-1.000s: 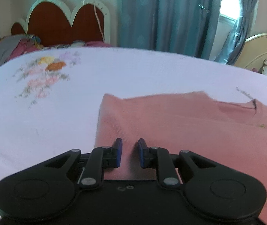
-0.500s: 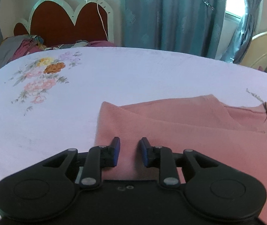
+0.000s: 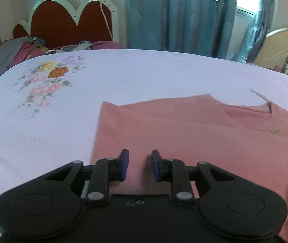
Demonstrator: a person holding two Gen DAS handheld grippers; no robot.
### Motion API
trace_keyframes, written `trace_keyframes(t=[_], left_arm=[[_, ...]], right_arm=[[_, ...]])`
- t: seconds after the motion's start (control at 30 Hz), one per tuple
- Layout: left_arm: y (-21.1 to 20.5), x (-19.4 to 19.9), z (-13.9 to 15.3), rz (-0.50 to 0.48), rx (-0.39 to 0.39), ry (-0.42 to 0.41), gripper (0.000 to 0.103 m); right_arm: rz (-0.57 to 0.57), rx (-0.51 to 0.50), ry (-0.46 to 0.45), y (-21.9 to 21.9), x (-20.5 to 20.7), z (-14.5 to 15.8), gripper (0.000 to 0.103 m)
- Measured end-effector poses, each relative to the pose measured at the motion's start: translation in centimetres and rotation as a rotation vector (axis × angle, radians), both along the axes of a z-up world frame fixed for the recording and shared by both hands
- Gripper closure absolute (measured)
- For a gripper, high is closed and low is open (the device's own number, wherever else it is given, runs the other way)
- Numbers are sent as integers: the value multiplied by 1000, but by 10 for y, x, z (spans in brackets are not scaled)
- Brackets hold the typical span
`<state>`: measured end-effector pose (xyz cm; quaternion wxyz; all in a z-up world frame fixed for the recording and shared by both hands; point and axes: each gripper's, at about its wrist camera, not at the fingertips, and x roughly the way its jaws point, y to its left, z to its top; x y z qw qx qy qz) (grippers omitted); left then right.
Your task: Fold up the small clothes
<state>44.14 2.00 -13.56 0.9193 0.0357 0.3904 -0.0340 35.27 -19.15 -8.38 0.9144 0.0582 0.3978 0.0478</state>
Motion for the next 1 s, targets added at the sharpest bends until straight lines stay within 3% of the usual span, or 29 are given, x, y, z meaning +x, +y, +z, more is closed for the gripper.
trace_keyframes(t=[0.23, 0.5, 0.7, 1.0], left_arm=[[-19, -20, 8, -37, 10, -4, 78], [-36, -33, 11, -50, 23, -16, 78], [-47, -39, 6, -40, 41, -9, 78], [-51, -47, -11, 21, 112, 10, 76]], right_arm=[[27, 9, 16, 12, -13, -3, 50], [15, -7, 39, -3, -25, -8, 50], [0, -2, 95, -27, -32, -29, 50], [48, 37, 81, -37, -39, -26, 49]])
